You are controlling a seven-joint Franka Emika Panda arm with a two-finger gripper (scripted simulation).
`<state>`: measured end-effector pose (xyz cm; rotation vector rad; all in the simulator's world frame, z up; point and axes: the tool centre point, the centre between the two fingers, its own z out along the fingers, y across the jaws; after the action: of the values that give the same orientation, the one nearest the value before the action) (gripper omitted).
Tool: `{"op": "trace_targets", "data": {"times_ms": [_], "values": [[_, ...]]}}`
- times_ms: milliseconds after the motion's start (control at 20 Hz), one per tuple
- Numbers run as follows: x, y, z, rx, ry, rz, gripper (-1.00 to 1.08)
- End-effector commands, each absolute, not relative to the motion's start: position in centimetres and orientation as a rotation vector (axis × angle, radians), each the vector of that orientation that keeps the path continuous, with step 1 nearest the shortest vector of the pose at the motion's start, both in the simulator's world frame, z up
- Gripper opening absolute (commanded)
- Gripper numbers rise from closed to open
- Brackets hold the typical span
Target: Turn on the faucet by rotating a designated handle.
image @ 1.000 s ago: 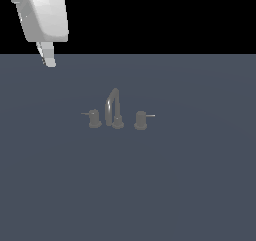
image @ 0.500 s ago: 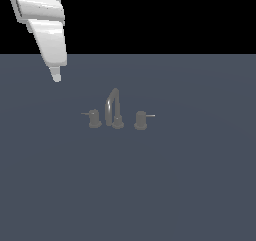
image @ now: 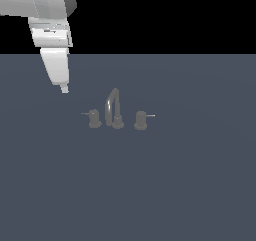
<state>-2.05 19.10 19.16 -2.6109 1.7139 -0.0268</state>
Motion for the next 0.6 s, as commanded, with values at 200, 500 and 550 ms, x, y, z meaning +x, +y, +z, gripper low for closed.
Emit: {"op": "trace_targets", "data": {"times_ms": [200, 500, 550], "values": [[1.5, 19.0, 15.4, -2.497, 1.890, -0.024, -1.00], [5.1, 18.5, 11.8, -2.369, 2.059, -0.019, -1.00], [5.6, 18.4, 11.2, -2.348, 2.084, -0.017, -1.00]]}}
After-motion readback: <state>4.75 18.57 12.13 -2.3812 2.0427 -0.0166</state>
